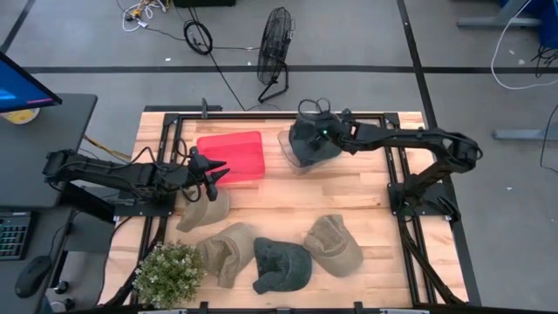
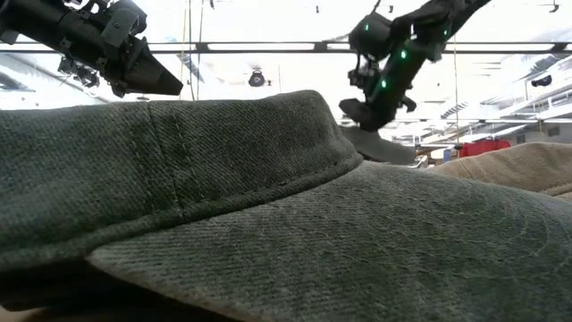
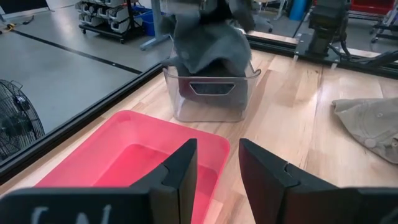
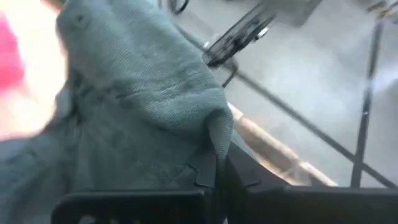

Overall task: Pick & Place hat
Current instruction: Put the top blue cap into the transparent bin

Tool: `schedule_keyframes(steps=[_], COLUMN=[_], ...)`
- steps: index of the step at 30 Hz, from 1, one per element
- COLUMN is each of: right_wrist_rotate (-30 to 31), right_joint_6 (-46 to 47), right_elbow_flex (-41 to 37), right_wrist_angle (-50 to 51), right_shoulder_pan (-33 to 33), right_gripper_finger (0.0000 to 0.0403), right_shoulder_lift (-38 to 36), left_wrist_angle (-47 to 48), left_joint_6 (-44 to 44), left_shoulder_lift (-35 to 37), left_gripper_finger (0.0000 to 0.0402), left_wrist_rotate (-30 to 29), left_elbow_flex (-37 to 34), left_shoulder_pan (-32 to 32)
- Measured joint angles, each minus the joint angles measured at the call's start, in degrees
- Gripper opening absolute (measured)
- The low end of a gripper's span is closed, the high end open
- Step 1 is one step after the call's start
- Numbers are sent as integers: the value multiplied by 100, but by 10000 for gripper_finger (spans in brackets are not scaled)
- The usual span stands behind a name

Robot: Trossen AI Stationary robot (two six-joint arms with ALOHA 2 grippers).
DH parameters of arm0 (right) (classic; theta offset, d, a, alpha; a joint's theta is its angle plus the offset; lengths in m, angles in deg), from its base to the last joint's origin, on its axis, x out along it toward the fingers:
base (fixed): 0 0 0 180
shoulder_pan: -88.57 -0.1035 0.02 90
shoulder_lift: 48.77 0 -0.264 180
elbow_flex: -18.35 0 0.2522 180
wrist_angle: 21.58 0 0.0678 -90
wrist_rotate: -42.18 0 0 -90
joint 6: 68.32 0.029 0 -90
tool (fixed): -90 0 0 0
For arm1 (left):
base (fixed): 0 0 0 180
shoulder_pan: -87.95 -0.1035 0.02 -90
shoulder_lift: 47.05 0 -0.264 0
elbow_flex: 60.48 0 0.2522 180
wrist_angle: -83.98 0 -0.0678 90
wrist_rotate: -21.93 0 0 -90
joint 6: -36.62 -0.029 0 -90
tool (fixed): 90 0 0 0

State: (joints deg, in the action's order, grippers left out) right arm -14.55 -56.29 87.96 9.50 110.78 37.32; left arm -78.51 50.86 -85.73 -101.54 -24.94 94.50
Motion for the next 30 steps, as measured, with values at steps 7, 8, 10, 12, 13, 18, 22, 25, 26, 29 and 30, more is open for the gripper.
schedule_keyframes(steps=[7,8,10,12,13,18,22,25,26,29,30], right_wrist_rotate=[60,-16,-214,-308,-352,-441,-444,-485,-489,-491,-485], right_joint_6=[-1086,-1233,-1408,-1448,-1458,-1580,-1599,-1674,-1717,-1826,-1860], right_elbow_flex=[-386,-408,-429,-428,-428,-430,-395,-232,-170,57,136], right_wrist_angle=[-576,-605,-575,-562,-556,-551,-471,-252,-178,111,224], right_shoulder_pan=[12,12,12,9,10,8,-86,-276,-346,-570,-653], right_gripper_finger=[9,10,15,25,32,83,127,152,158,175,180], right_shoulder_lift=[214,231,246,257,264,264,194,72,25,-59,-70], left_wrist_angle=[0,-1,0,0,0,-4,-4,-7,-6,-7,-7], left_joint_6=[-4,-3,14,10,9,14,16,16,16,16,16], left_shoulder_lift=[0,1,0,0,0,2,0,0,0,0,0], left_gripper_finger=[122,122,122,122,122,122,122,122,122,122,122], left_wrist_rotate=[0,0,0,0,0,0,0,0,-2,0,-2], left_elbow_flex=[0,0,0,0,0,0,0,0,0,0,0], left_shoulder_pan=[0,0,1,0,0,0,0,0,0,0,0])
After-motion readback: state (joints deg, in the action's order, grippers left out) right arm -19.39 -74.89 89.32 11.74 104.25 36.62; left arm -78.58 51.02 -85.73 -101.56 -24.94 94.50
